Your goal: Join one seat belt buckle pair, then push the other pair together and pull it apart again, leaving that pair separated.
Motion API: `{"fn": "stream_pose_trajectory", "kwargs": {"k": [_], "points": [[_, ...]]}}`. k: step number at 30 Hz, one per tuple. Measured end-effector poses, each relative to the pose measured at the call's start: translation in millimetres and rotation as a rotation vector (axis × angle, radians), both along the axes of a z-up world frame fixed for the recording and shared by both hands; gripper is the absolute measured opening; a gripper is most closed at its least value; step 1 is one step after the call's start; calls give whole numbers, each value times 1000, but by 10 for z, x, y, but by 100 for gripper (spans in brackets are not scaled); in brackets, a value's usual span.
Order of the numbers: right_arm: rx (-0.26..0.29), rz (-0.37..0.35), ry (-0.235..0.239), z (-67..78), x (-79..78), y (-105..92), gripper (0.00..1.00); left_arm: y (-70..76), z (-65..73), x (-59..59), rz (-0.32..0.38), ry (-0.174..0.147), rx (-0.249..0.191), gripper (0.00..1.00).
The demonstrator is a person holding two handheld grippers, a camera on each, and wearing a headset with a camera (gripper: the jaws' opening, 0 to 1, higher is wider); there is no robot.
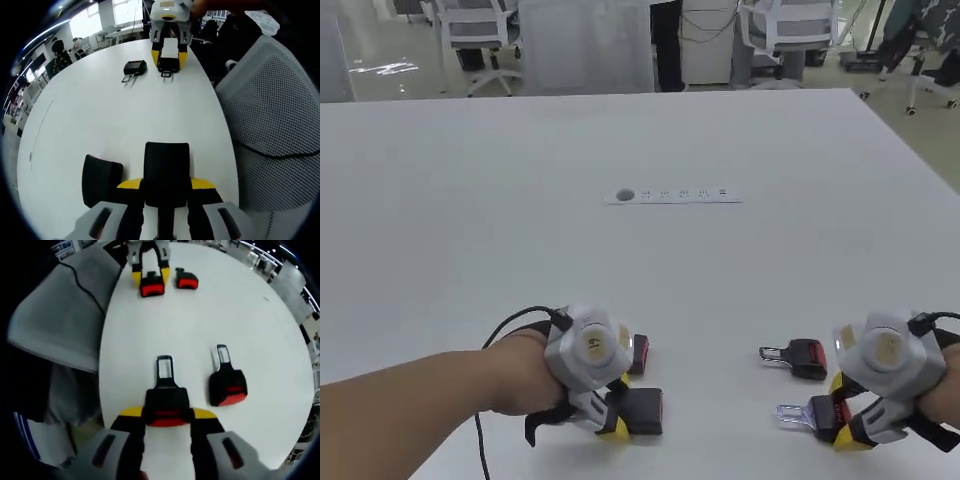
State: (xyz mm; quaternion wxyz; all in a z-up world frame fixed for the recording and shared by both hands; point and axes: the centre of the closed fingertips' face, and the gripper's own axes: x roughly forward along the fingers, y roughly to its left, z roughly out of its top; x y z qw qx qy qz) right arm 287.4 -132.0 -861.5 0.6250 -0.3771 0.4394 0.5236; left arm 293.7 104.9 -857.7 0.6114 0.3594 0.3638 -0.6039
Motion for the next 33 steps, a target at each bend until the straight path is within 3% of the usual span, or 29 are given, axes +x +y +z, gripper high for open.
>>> {"fn": "stream_pose_trajectory", "kwargs": {"k": [13,19,33], "points": [[56,-42,-23,16,84,236,34,-1,-4,19,-9,3,1,34],[96,-18,-30,12,98,492,34,-6,-11,17,-17,3,20,34],[167,-5,-66,21,89,1081,34,-8,-20,31,-6,4,14,34]]}}
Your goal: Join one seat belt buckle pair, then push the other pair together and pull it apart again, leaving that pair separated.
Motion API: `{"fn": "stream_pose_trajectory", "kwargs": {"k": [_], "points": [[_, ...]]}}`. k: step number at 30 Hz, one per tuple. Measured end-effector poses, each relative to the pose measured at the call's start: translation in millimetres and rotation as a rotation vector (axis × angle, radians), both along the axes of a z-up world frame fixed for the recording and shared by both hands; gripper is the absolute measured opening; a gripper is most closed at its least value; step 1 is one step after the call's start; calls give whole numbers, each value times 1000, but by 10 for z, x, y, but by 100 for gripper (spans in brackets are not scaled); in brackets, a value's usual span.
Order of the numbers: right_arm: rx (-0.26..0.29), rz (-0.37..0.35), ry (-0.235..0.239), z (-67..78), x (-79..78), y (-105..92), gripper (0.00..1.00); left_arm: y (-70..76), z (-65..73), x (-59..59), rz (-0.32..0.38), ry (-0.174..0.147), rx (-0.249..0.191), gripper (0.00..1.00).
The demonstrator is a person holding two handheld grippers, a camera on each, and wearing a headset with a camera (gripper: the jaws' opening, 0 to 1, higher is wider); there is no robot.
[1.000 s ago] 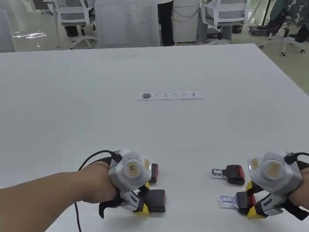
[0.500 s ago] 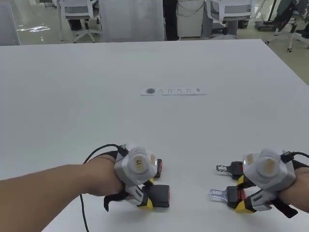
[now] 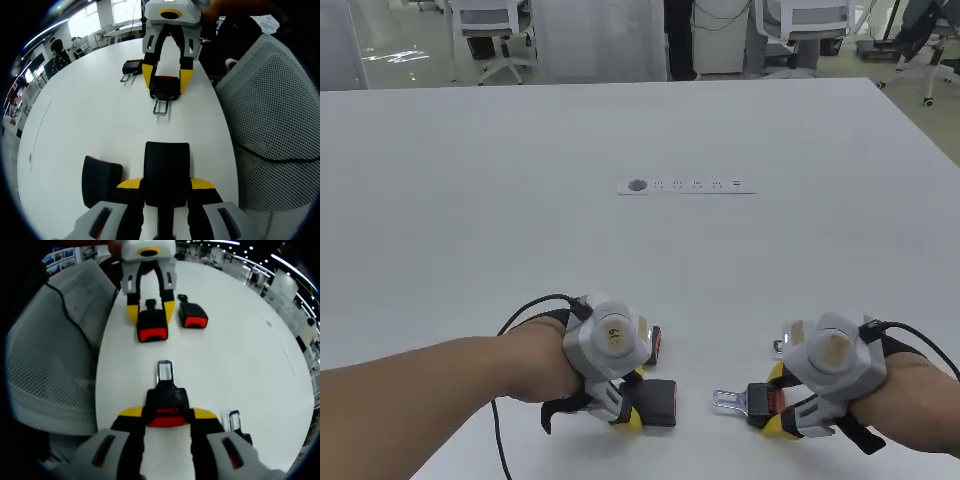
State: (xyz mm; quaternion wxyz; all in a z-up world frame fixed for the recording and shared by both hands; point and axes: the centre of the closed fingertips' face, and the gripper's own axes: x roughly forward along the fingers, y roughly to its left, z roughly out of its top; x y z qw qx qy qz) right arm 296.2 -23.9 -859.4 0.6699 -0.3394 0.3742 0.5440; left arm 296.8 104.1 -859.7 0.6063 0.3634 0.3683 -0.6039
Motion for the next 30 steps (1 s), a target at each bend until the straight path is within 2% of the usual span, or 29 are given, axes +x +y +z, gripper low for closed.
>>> {"fn": "stream_pose_trajectory", "kwargs": {"k": [15,20,24,30], "points": [[9,47,-1,4,-55,326,34,-7,4,-4,19,1,2,34],[-6,59,-4,6,-46,375,34,-14,10,-4,31,-1,-4,34],[-13,73,-26,13,-53,387,34,-17,11,-3,35,-2,-6,34],[-12,70,-25,15,-33,389,34,-17,14,-4,36,0,-8,34]]}}
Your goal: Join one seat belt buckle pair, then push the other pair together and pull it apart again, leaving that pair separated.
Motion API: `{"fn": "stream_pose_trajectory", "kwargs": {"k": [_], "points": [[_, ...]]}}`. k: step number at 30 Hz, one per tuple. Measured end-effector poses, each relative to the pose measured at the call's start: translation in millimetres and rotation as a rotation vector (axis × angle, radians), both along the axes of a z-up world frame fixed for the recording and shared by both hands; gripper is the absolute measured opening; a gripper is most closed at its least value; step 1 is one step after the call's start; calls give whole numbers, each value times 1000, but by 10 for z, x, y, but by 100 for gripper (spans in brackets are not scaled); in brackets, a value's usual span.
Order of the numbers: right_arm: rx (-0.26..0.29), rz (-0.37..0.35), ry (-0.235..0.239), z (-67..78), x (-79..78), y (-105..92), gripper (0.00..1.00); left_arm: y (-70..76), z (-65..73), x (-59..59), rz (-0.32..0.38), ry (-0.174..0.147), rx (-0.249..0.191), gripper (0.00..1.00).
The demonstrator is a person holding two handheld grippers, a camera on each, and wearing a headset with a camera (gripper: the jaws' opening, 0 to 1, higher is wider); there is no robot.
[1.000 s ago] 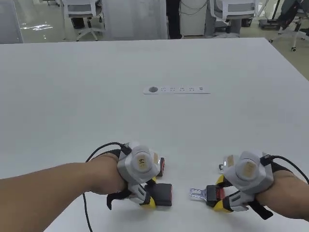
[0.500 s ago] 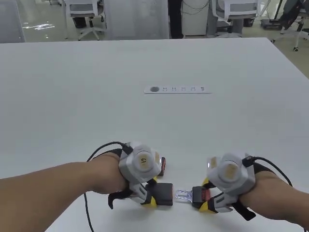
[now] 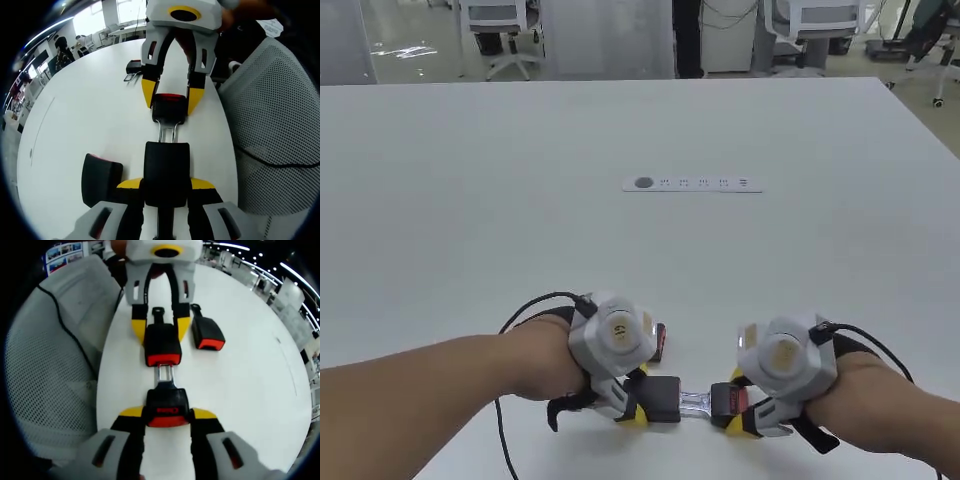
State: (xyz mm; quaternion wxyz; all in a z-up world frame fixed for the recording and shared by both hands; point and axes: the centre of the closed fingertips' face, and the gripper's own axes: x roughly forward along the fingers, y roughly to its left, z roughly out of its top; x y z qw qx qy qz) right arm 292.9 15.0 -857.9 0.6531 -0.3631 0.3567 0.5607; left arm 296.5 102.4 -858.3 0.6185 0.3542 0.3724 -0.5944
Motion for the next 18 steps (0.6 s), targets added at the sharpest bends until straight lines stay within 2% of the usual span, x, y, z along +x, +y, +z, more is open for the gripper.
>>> {"fn": "stream_pose_trajectory", "kwargs": {"k": [15,18], "points": [[28,14,10,1,4,134,34,6,-1,-2,1,0,-12,34],[21,16,10,3,6,129,34,8,1,-3,-1,-1,-15,34]]}}
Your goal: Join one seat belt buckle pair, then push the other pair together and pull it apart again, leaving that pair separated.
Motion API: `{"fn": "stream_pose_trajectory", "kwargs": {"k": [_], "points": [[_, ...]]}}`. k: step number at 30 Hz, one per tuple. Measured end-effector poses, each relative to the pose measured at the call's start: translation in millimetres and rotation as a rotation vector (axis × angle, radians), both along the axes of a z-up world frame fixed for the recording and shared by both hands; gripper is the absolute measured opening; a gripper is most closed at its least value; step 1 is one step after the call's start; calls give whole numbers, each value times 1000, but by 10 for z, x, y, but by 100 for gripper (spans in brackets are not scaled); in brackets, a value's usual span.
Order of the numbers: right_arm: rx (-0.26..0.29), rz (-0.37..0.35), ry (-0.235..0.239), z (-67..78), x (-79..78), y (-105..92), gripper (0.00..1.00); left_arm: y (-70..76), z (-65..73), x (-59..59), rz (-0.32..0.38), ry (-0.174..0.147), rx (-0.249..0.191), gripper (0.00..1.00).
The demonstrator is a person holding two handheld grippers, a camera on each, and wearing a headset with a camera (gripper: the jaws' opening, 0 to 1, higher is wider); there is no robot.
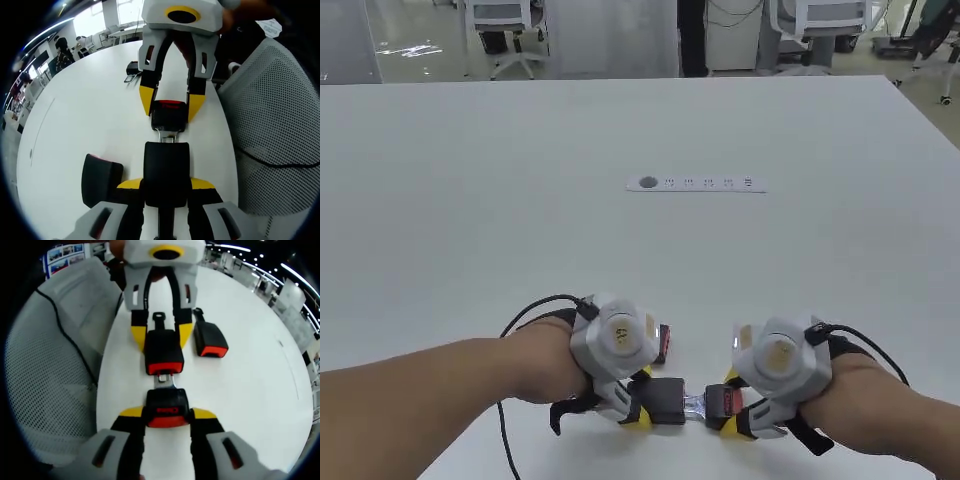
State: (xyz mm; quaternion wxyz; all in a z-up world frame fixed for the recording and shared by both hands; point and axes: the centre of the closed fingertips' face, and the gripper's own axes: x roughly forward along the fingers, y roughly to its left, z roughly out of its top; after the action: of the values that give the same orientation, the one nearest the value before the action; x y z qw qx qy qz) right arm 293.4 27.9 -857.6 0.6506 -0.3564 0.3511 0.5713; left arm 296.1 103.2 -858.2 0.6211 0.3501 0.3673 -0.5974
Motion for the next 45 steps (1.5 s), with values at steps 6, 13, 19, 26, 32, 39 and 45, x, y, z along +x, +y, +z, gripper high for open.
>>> {"fn": "stream_pose_trajectory", "kwargs": {"k": [6,13,19,26,32,39,45], "points": [[-5,-14,-8,3,22,26,34,12,-6,10,2,-2,-28,33],[-27,12,-10,2,30,57,33,0,-3,12,2,-2,-28,33],[-32,23,-12,-3,47,62,32,-3,-6,22,2,-2,-24,33],[-19,28,-16,4,53,127,32,-1,-11,31,5,-4,-26,33],[11,22,-13,9,47,198,32,-4,-8,26,1,-6,-27,33],[54,-12,5,4,51,205,32,2,-11,31,-3,-7,-34,33],[64,-11,7,-5,63,253,32,3,-8,29,-1,-8,-38,33]]}}
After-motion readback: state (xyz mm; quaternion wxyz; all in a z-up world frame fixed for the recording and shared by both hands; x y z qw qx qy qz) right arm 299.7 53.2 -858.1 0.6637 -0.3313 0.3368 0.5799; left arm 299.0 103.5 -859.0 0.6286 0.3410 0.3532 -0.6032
